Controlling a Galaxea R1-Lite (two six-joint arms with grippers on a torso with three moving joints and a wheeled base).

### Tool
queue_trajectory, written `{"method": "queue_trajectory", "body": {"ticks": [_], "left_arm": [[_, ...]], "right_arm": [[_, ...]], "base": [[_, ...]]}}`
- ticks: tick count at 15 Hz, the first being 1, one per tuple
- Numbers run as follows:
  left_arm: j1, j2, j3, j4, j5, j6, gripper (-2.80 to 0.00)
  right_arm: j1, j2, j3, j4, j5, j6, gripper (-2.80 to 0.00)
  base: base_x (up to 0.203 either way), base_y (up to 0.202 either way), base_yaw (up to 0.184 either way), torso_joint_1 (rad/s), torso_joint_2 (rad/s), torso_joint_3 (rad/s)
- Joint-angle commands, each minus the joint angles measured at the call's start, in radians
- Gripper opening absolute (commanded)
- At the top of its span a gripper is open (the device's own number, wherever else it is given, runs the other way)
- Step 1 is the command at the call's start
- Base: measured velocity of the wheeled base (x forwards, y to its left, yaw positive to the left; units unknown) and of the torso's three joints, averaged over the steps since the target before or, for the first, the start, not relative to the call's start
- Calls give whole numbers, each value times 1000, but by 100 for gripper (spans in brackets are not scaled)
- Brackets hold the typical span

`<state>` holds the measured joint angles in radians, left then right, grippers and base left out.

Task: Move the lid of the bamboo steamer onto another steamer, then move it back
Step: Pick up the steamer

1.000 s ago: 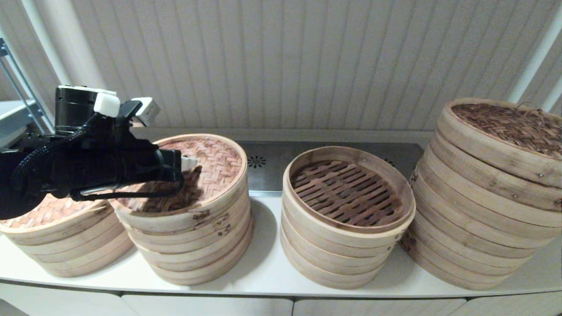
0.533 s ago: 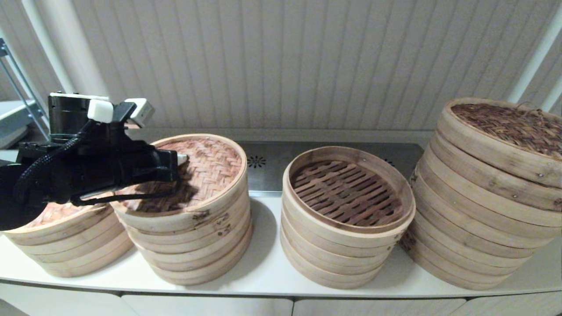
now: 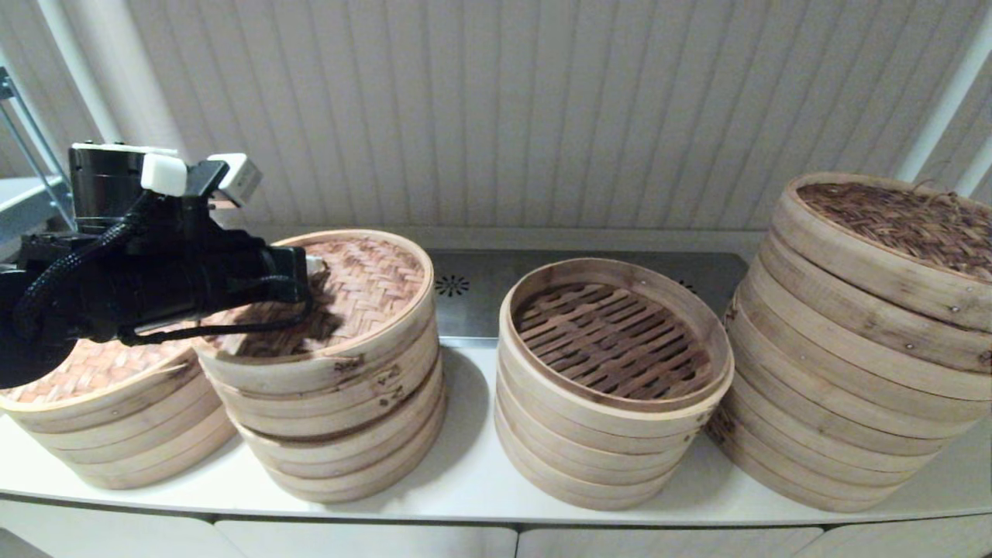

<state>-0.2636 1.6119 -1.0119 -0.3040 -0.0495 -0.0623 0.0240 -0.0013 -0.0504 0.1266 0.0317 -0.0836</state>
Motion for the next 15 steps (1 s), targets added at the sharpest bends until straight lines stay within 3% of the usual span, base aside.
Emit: {"method": "queue_trajectory", "body": {"ticks": [1, 9, 15], "left_arm": [[0, -8, -4, -3, 0, -1, -280], [2, -41, -16, 2, 0, -1, -280], [89, -50, -17, 5, -1, 28, -280]], "right_arm": [[1, -3, 0, 1, 1, -1, -280], [1, -3, -2, 1, 1, 1, -280], [1, -3, -2, 1, 1, 1, -280]], "base": [[0, 0, 0, 0, 0, 0], [0, 0, 0, 0, 0, 0], [0, 0, 0, 0, 0, 0]]}}
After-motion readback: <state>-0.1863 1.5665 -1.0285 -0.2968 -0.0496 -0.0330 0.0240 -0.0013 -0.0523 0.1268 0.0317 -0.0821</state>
